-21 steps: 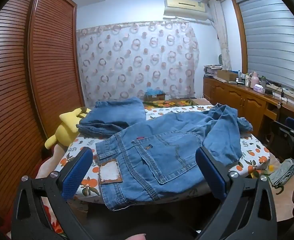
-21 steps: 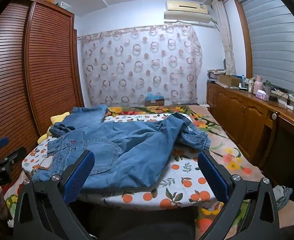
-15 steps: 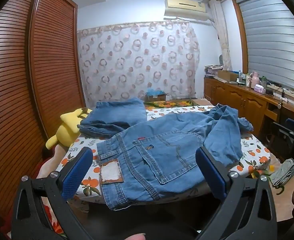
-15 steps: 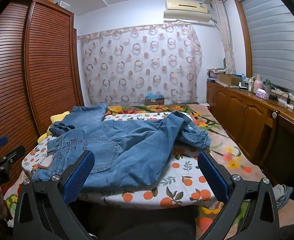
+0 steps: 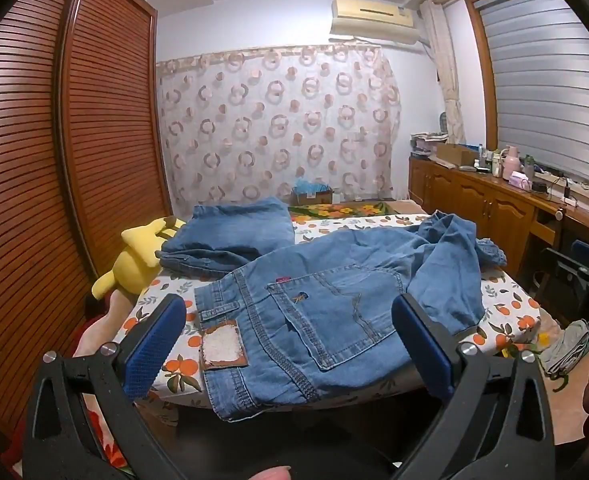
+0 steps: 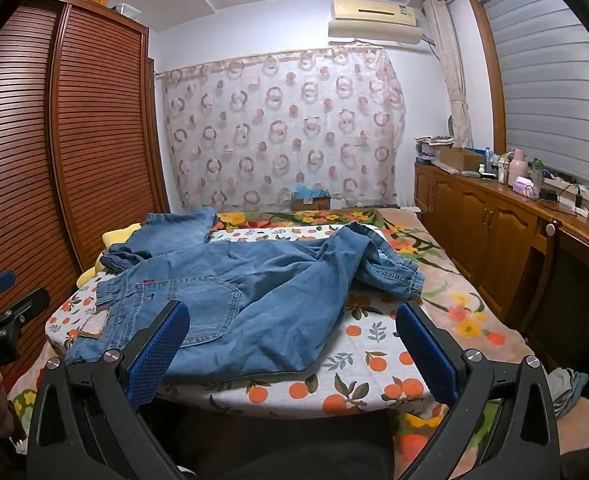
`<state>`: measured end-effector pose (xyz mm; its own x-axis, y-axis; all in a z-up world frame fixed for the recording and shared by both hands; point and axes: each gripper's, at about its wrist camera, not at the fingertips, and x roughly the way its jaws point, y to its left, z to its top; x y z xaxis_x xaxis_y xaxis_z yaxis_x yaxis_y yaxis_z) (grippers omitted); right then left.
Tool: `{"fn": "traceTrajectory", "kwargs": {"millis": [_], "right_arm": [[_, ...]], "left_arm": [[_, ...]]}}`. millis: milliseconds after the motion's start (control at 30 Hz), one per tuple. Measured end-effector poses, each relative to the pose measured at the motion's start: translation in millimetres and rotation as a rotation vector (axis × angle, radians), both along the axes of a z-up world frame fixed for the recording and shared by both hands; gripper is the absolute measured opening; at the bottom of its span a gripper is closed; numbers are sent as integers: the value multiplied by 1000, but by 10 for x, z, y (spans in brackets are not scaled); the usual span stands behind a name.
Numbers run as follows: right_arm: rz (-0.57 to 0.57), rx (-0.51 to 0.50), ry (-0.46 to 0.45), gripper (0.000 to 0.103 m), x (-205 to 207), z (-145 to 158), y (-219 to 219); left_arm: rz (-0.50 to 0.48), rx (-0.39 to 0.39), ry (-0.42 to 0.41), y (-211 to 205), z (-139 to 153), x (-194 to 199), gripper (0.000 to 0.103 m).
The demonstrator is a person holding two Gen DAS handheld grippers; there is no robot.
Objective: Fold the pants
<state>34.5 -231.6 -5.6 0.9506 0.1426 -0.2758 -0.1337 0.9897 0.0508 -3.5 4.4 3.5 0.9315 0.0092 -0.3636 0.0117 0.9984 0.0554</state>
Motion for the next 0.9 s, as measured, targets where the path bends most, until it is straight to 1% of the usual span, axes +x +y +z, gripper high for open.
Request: {"fn": "traceTrajectory", "kwargs": {"millis": [900], "right_arm": [[0,1,-7,103,-10,3,13]], "left_arm": [[0,0,-6,-7,71,-22,103]]}}
